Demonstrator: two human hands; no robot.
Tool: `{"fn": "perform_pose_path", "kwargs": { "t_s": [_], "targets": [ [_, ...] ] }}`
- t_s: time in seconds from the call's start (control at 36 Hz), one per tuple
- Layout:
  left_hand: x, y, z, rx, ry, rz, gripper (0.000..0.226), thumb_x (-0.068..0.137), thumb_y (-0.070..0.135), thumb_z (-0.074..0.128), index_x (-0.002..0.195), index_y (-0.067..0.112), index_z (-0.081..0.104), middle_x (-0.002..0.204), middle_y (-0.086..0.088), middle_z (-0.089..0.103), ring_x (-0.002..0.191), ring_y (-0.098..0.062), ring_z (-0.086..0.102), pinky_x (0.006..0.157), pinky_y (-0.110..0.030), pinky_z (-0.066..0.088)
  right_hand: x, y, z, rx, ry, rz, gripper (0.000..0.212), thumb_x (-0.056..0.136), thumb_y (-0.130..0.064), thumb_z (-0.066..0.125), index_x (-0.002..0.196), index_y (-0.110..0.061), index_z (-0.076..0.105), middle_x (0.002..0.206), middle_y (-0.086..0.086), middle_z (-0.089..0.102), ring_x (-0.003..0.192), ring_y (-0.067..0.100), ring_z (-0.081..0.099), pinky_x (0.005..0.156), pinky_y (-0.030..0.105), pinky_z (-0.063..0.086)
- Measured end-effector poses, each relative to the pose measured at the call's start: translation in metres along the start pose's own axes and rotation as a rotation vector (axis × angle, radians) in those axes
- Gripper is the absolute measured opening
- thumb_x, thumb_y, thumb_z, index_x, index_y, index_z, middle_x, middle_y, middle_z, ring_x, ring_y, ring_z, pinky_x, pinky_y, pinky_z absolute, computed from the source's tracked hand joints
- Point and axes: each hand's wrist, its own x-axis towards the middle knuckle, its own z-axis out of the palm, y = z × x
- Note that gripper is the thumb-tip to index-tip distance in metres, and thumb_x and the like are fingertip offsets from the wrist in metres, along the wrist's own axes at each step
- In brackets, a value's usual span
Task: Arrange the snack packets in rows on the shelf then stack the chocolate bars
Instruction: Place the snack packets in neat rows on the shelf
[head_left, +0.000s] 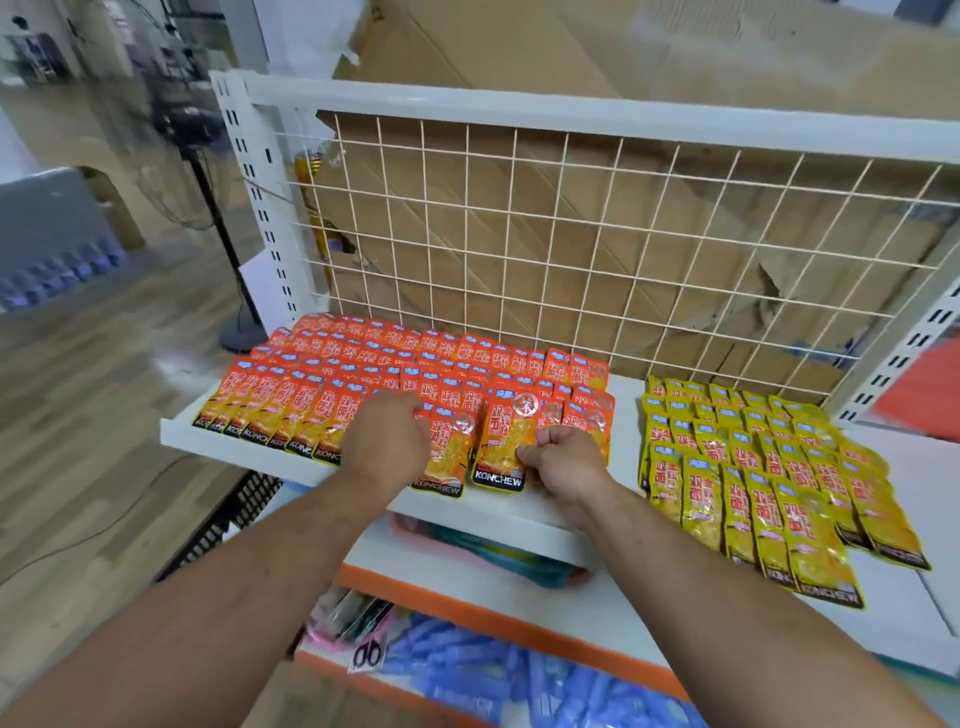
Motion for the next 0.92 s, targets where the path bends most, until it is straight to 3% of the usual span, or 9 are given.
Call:
{"fn": "perform_pose_path", "kwargs": {
  "t_s": [0.11,0.25,0.36,0.53,0.69,0.83,0.92],
  "targets": [
    [0.008,-0.008,-0.004,-0.041,0.016,0.094,0.032,0.093,0.022,0.056,0.122,0.016,0.068,0.116,-0.01,0.065,0.107,-0.029,0.058,0.087,-0.038,0.05,-0.006,-0.008,0.015,-0.003,0.0,0.026,0.042,0.087,0.005,0.067,0.063,-0.019,0.041,0.07,0.018,0.049,0.05,0.023,0.051,0.039,0.023,0.032],
    [0.012,-0.023,-0.008,-0.087,0.003,0.218,0.029,0.091,0.016,0.059,0.118,0.012,0.07,0.113,-0.011,0.068,0.108,-0.031,0.057,0.091,-0.037,0.047,-0.01,-0.012,0.04,-0.053,0.009,0.043,0.036,0.088,0.007,0.063,0.069,-0.017,0.044,0.075,0.021,0.057,0.065,0.029,0.061,0.038,0.023,0.036],
    [0.012,-0.033,-0.012,-0.073,-0.022,0.314,0.029,0.092,0.017,0.058,0.118,0.011,0.07,0.114,-0.011,0.069,0.11,-0.032,0.056,0.095,-0.039,0.047,-0.013,-0.012,0.054,-0.185,0.058,0.057,0.027,0.091,-0.001,0.065,0.071,-0.014,0.052,0.064,0.014,0.063,0.056,0.023,0.066,0.04,0.026,0.044],
    [0.014,-0.044,-0.019,-0.052,-0.082,0.363,0.034,0.096,0.025,0.053,0.127,0.016,0.065,0.125,-0.006,0.065,0.116,-0.027,0.052,0.098,-0.037,0.043,-0.018,-0.02,0.066,-0.472,0.146,0.013,0.016,0.086,-0.008,0.066,0.071,-0.013,0.064,0.076,0.016,0.072,0.071,0.034,0.071,0.066,0.046,0.061],
    [0.014,-0.049,-0.022,-0.034,-0.116,0.391,0.034,0.097,0.026,0.052,0.128,0.018,0.064,0.129,-0.002,0.062,0.12,-0.026,0.049,0.101,-0.037,0.041,-0.025,-0.029,0.075,-0.784,0.195,-0.022,0.011,0.091,-0.015,0.058,0.081,-0.013,0.064,0.096,0.011,0.071,0.085,0.03,0.064,0.069,0.029,0.047],
    [0.012,-0.052,-0.024,-0.035,-0.127,0.395,0.033,0.097,0.027,0.052,0.127,0.02,0.064,0.128,0.0,0.062,0.118,-0.023,0.051,0.104,-0.037,0.041,-0.024,-0.033,0.082,-0.856,0.238,-0.003,0.011,0.093,-0.015,0.057,0.092,-0.012,0.067,0.104,0.012,0.071,0.095,0.032,0.067,0.07,0.029,0.045],
    [0.012,-0.053,-0.025,-0.041,-0.14,0.392,0.034,0.097,0.027,0.054,0.128,0.02,0.064,0.127,-0.001,0.062,0.118,-0.024,0.05,0.101,-0.037,0.042,-0.026,-0.037,0.083,-0.916,0.253,0.001,0.007,0.092,-0.014,0.058,0.088,-0.011,0.062,0.102,0.013,0.071,0.095,0.032,0.067,0.071,0.033,0.05]
  ]
}}
